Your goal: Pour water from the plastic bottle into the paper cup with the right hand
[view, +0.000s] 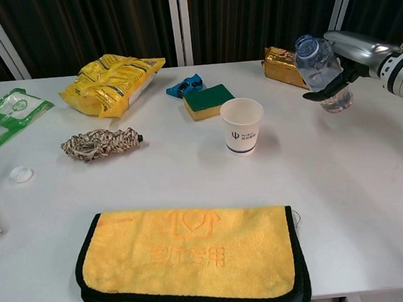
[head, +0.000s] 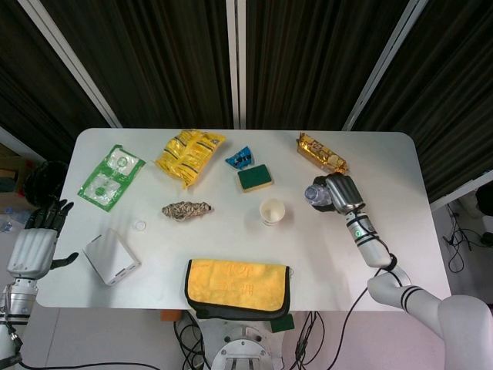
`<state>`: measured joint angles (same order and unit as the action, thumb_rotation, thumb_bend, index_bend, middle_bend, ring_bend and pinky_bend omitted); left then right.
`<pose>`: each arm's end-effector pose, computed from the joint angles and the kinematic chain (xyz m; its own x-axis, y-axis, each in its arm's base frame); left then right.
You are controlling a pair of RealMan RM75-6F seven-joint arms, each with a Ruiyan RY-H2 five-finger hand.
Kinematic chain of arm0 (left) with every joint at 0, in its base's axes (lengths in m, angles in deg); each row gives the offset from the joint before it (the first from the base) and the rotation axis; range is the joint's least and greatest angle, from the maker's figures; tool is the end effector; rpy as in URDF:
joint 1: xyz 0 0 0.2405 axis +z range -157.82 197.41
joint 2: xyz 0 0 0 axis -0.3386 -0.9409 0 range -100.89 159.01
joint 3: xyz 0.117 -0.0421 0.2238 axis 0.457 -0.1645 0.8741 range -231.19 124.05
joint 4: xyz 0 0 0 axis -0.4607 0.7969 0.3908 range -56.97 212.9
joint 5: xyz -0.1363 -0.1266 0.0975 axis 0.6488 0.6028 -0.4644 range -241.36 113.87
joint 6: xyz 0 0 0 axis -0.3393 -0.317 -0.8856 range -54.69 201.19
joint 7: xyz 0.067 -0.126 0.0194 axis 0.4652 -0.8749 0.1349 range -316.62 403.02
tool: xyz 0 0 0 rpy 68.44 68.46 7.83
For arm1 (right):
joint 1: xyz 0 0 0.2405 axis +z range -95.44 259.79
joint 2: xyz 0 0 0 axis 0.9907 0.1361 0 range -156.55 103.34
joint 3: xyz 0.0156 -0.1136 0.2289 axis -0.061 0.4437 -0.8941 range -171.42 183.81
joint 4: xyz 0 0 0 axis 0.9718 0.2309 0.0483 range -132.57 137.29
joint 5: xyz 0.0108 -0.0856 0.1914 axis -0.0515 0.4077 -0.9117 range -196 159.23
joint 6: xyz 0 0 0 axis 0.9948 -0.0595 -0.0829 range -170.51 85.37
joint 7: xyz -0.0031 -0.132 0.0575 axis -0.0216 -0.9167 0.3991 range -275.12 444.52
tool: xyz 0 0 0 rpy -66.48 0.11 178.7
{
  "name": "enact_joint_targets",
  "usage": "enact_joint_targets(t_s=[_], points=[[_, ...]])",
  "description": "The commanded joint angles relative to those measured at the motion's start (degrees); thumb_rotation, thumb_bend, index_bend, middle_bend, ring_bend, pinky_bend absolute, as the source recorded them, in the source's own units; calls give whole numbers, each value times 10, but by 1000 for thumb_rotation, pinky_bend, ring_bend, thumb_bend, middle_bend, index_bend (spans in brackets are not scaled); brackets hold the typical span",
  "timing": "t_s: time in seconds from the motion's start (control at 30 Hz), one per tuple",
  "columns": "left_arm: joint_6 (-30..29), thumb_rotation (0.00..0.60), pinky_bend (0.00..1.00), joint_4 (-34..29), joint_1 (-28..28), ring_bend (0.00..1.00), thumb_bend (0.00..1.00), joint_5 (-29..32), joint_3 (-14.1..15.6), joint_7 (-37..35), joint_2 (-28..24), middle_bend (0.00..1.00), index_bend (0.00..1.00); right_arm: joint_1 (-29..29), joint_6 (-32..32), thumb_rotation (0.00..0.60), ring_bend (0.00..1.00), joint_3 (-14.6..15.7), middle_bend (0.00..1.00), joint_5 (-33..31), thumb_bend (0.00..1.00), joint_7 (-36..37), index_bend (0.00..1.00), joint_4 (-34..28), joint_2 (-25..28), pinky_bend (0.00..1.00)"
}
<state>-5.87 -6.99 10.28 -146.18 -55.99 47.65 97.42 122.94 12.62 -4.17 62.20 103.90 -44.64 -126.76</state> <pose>-0.3292 0.2072 0.1370 0.5082 0.0726 0.8582 0.8610 -0.0192 -0.5082 -0.2280 -0.3957 -0.0157 0.2536 -0.2006 0.9463 -0.9423 -0.2720 0.1949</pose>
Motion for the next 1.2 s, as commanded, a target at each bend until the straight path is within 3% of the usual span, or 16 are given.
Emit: enact_joint_targets(t_s=[0.03,0.7,1.2], points=[[0,600,130,0,0,22,87,1,-1,0,0,69,72,13,-8,600,473,-3,620,-1,379,-23,838,4,-7,350],[-3,600,130,21,9,22,87,13,-5,-29,2,69,75,54,-31,600,472,0,613,-9,392,-193,838,20,-33,360],[-1,600,130,31,11,22,87,14,-6,-41,2,69,75,66,-12,600,472,4,606,-3,393,-272,844,31,-46,360]])
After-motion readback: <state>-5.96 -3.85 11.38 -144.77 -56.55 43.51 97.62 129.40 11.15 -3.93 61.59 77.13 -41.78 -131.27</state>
